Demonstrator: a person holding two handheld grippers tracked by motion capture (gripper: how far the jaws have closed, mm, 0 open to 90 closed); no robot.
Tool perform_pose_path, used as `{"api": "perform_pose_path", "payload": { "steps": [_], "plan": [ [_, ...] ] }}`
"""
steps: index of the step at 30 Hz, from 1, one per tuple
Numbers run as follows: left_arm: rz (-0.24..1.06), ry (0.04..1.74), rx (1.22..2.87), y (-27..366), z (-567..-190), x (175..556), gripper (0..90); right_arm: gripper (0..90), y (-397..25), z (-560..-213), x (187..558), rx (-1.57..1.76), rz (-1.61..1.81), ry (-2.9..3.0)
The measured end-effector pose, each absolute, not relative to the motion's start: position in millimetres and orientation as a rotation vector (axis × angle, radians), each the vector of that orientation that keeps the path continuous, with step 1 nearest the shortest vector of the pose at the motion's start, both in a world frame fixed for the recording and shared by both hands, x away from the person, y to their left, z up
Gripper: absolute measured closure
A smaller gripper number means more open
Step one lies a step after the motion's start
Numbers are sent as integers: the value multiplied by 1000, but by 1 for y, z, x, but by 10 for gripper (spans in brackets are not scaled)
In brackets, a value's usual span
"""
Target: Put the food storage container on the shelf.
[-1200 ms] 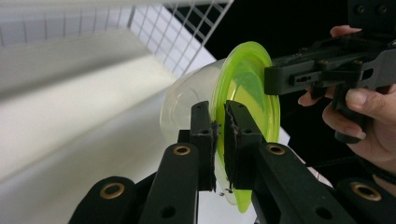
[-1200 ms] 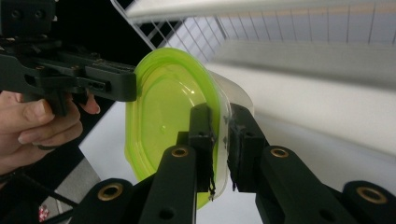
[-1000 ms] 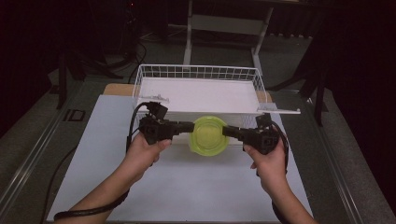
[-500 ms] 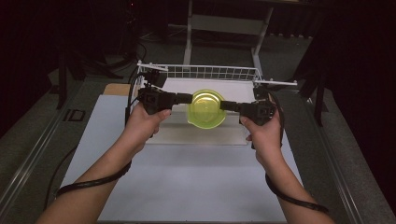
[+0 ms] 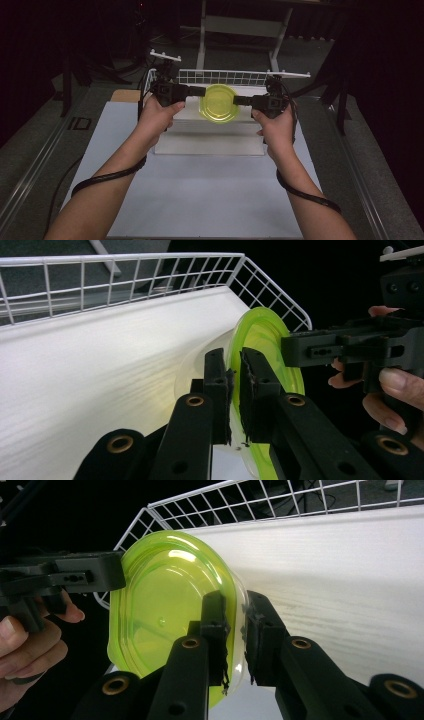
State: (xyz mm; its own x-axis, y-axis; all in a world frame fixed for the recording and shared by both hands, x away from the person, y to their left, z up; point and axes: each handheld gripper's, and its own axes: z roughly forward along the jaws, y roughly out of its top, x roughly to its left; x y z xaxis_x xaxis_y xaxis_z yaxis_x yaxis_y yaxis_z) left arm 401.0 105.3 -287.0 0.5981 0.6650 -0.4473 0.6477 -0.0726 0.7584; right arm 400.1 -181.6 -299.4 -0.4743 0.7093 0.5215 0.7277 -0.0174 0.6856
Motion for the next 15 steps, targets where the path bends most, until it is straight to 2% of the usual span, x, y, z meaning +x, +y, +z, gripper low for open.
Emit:
{"api": "perform_pose_path", "payload": {
  "steps": [4, 15],
  "plan": [
    [-2, 1106, 1755, 106, -291, 411, 832, 798, -180, -303, 409, -1626, -1516, -2159],
    [37, 1153, 1746, 106, -298, 430, 820, 783, -175, -301, 425, -1668, -1510, -2134]
  ]
}}
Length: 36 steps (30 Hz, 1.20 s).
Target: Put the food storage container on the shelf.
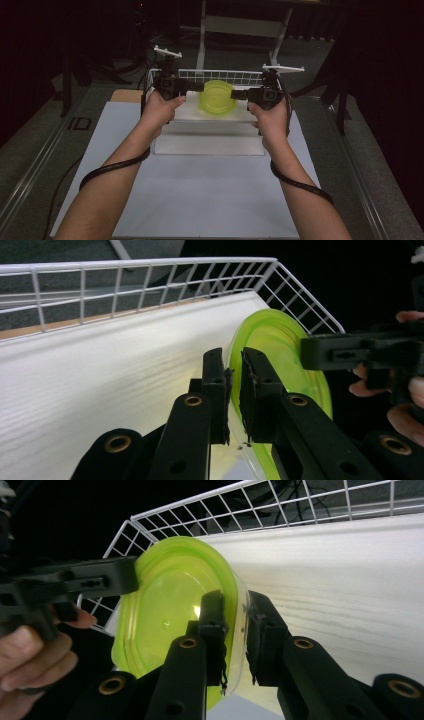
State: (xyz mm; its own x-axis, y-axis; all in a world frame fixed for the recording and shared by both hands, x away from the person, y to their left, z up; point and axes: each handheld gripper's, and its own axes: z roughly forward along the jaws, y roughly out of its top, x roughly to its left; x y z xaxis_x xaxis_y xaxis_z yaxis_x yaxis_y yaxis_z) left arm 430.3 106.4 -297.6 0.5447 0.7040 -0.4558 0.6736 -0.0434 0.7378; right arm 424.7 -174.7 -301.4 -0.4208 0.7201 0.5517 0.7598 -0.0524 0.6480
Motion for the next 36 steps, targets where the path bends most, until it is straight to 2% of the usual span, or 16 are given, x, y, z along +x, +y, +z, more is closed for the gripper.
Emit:
{"api": "perform_pose_path", "payload": {
  "steps": [8, 13, 14, 16, 22, 26, 36],
  "plan": [
    [62, 1174, 1729, 102, -304, 443, 807, 756, -173, -304, 436, -1722, -1490, -2112],
    [115, 1183, 1715, 103, -310, 446, 735, 683, -174, -307, 441, -1733, -1485, -2110],
    [115, 1183, 1715, 103, -310, 446, 698, 683, -174, -307, 441, -1733, -1485, -2110],
    [129, 1179, 1700, 107, -309, 445, 684, 612, -174, -306, 440, -1726, -1487, -2132],
    [175, 1137, 1658, 121, -298, 430, 669, 600, -181, -297, 427, -1681, -1542, -2168],
    [188, 1091, 1640, 127, -295, 414, 649, 603, -183, -293, 414, -1640, -1567, -2206],
    [170, 942, 1619, 135, -306, 361, 567, 755, -177, -304, 370, -1466, -1594, -2349]
  ]
}}
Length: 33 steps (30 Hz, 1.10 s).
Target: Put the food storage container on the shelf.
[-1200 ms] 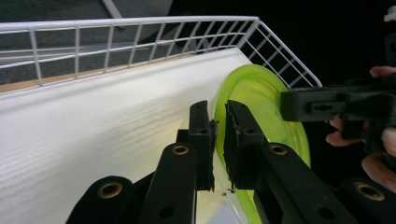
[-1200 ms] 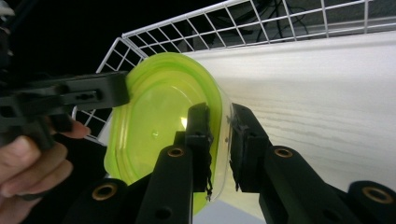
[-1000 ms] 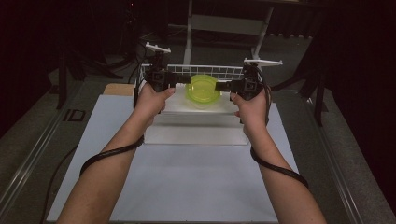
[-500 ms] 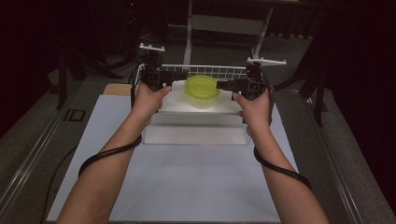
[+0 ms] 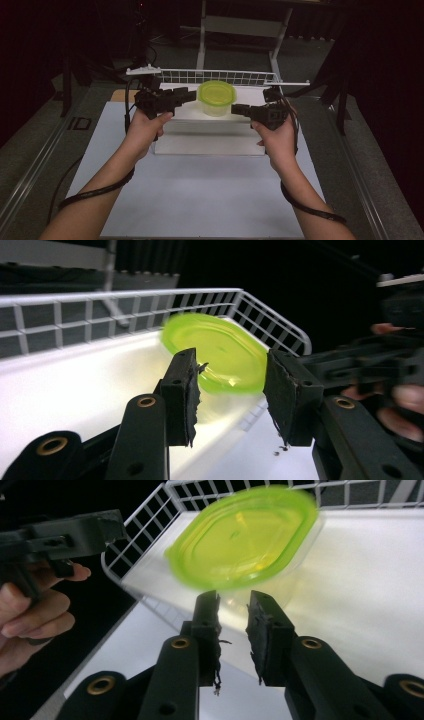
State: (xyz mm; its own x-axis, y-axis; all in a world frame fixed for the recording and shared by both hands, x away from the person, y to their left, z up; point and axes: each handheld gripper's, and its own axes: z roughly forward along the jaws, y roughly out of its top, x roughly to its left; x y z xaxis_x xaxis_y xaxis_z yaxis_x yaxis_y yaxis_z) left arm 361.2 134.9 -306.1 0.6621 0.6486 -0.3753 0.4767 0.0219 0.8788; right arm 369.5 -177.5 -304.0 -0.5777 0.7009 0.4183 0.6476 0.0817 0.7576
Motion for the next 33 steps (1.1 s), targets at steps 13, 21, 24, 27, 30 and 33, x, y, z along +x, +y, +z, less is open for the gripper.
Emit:
{"api": "perform_pose_path", "payload": {
  "steps": [13, 21, 24, 27, 30, 33],
  "plan": [
    [137, 732, 1672, 120, -358, 307, 336, 900, -159, -337, 362, 1374, 1505, 2295],
    [311, 685, 1691, 106, -386, 278, 13, 900, -152, -351, 378, 1432, 1509, 2294],
    [305, 682, 1662, 104, -393, 272, 13, 899, -151, -352, 384, 1450, 1508, 2286],
    [287, 692, 1653, 102, -400, 269, 14, 899, -150, -353, 389, 1469, 1513, 2275],
    [259, 703, 1661, 101, -406, 269, 14, 898, -149, -352, 393, 1475, 1508, 2268],
    [252, 705, 1668, 100, -409, 269, 13, 898, -148, -351, 396, 1485, 1510, 2257]
  ]
}}
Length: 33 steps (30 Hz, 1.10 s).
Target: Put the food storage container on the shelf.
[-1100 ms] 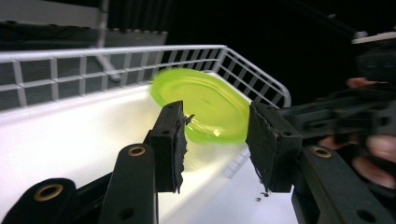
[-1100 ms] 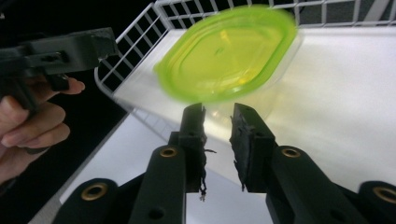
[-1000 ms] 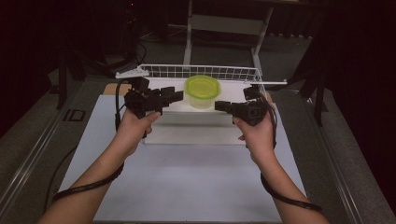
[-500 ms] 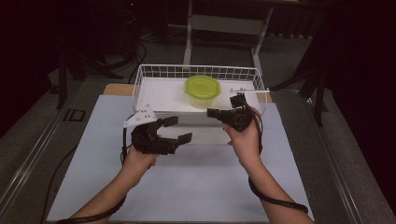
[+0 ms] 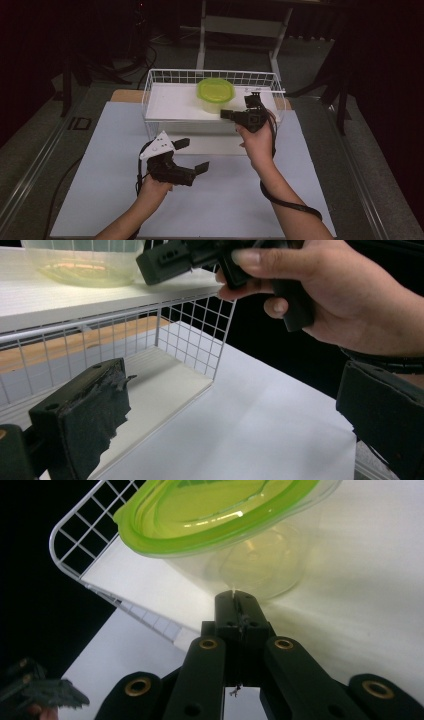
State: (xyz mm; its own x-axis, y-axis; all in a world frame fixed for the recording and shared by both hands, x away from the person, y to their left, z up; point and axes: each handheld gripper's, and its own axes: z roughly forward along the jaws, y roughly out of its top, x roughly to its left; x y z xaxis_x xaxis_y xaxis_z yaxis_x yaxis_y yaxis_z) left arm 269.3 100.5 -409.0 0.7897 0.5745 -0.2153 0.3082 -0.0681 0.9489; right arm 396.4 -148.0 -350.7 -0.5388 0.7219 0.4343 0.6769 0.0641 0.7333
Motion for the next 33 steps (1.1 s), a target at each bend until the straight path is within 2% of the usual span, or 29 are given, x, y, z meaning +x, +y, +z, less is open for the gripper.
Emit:
{"api": "perform_pose_path", "payload": {
  "steps": [6, 11, 13, 16, 17, 19, 21, 22, 26, 33],
  "plan": [
    [268, 698, 1682, 100, -411, 268, 14, 889, -145, -352, 403, 1499, 1495, 2262],
    [257, 687, 1666, 105, -412, 264, 14, 837, -149, -348, 384, 1439, 1535, 2269],
    [254, 666, 1653, 106, -412, 263, 14, 771, -150, -347, 373, 1374, 1527, 2284],
    [270, 616, 1642, 105, -411, 259, 14, 625, -152, -345, 356, 1264, 1512, 2281],
    [283, 600, 1647, 104, -411, 257, 14, 546, -152, -345, 351, 1237, 1511, 2277],
    [294, 580, 1654, 103, -410, 254, 14, 456, -154, -348, 342, 1188, 1545, 2271],
    [294, 574, 1647, 102, -411, 251, 14, 326, -155, -351, 334, 1112, 1542, 2287],
    [294, 574, 1647, 102, -411, 251, 13, 326, -155, -351, 334, 1112, 1542, 2287],
    [280, 571, 1641, 102, -412, 248, 14, 216, -159, -365, 320, 1045, 1578, 2302],
    [316, 550, 1683, 103, -416, 244, 14, 189, -168, -390, 307, 1002, 1579, 2293]
  ]
}}
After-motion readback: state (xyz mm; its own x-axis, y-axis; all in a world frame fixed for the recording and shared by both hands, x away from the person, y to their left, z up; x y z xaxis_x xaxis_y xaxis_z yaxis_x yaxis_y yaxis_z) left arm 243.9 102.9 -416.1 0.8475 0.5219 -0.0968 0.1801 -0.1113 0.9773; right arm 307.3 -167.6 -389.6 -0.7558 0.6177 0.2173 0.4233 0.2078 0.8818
